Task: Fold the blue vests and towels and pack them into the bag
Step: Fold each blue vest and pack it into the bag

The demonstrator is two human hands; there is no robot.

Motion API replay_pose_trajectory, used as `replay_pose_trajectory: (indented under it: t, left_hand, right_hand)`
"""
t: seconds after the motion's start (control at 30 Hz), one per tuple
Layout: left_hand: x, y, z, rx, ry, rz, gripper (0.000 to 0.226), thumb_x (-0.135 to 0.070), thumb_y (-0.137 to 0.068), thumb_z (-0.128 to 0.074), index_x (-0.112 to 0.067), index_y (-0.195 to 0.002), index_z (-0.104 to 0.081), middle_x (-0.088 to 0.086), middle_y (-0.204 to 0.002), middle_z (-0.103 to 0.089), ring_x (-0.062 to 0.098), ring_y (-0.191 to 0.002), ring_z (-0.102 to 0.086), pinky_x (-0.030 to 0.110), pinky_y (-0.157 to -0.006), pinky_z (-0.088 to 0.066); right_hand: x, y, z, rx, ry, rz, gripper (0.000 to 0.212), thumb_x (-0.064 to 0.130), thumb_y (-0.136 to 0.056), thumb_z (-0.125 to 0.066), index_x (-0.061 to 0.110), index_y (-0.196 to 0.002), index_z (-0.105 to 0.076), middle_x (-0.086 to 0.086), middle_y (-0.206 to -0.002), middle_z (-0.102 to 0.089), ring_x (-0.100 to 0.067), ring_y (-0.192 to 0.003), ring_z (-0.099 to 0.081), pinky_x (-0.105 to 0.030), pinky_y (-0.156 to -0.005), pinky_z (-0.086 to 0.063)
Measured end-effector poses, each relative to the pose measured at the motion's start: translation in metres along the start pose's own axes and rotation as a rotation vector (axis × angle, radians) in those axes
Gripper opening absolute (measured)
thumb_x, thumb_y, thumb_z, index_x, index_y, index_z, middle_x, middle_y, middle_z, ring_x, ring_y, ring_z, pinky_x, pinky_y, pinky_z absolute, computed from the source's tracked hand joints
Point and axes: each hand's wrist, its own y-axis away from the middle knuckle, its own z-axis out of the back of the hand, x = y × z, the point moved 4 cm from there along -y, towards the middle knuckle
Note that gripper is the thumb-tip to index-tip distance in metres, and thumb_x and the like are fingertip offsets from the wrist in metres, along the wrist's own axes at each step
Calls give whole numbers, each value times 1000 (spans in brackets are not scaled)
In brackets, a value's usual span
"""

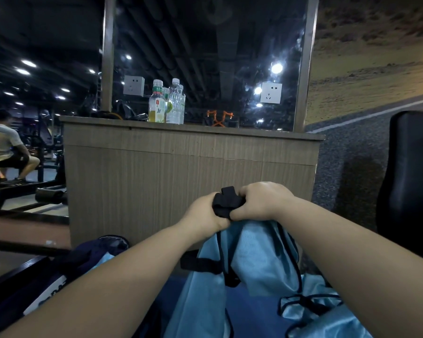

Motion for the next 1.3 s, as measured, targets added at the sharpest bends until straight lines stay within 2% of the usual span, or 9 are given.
replay_pose_trajectory:
  t: [0.13,0.27,0.5,0.6,0.67,0.77,1.0,1.17,1.3]
  left_hand:
    - [1,0,6,76,-126,17,31,-8,-81,-67,-27,-70,-44,-10,-66,-49,2,-60,-46,11,-47,-34]
    - [4,-2,9,197,-220,92,27,-9,-82,-61,-18,-62,-44,-5,-60,-45,10,-55,-45,24,-51,-34]
    - [10,6,10,355,-354,120,16,-12,-83,-61,-26,-77,-54,-4,-78,-62,15,-73,-61,26,-63,-48]
    - [11,9,3,415,-218,124,24,-31,-77,-78,-24,-97,-66,-5,-95,-72,10,-89,-68,27,-81,-54]
    - [8,8,-1,374,-110,106,21,-37,-77,-80,-28,-90,-67,-9,-91,-71,5,-86,-66,20,-80,-51]
    - [6,4,-3,253,-73,65,22,-31,-84,-73,-31,-70,-57,-12,-69,-56,5,-65,-54,18,-62,-42]
    - [8,4,-8,341,-343,13,8,-16,-87,-57,-20,-84,-51,-7,-72,-52,10,-65,-51,23,-58,-39]
    - [17,9,-7,464,-573,36,8,-15,-84,-56,-19,-90,-52,-3,-85,-57,19,-82,-58,32,-70,-47]
    - [23,13,-6,515,-524,81,15,-14,-82,-57,-22,-94,-54,0,-95,-64,21,-90,-64,35,-78,-52]
  right_hand:
    - [0,0,-1,2,59,15,52,73,-75,-56,28,-99,-66,8,-90,-65,-15,-88,-61,-30,-74,-51]
    - [0,-1,1,-11,119,37,56,78,-79,-51,31,-103,-67,7,-90,-66,-16,-90,-61,-31,-75,-51]
    - [-7,-1,0,33,175,58,65,84,-74,-48,29,-100,-69,6,-84,-67,-15,-84,-62,-31,-73,-51]
    - [-5,-3,0,30,188,66,67,86,-71,-48,26,-93,-69,5,-80,-67,-15,-80,-63,-30,-71,-51]
    - [-3,-3,-1,29,205,79,68,86,-72,-48,24,-90,-68,4,-77,-65,-15,-76,-62,-30,-68,-49]
    - [-2,-3,0,19,216,83,73,87,-73,-43,17,-83,-65,3,-68,-61,-14,-68,-60,-28,-59,-45]
    - [-1,-3,-3,14,337,107,73,86,-75,-41,15,-72,-57,3,-65,-55,-16,-64,-55,-29,-58,-41]
    - [-7,-3,-4,14,377,97,70,85,-74,-45,16,-75,-57,4,-69,-55,-15,-65,-52,-30,-58,-38]
    - [-9,-2,-5,24,367,92,71,85,-73,-47,15,-77,-60,4,-68,-54,-15,-64,-51,-30,-58,-38]
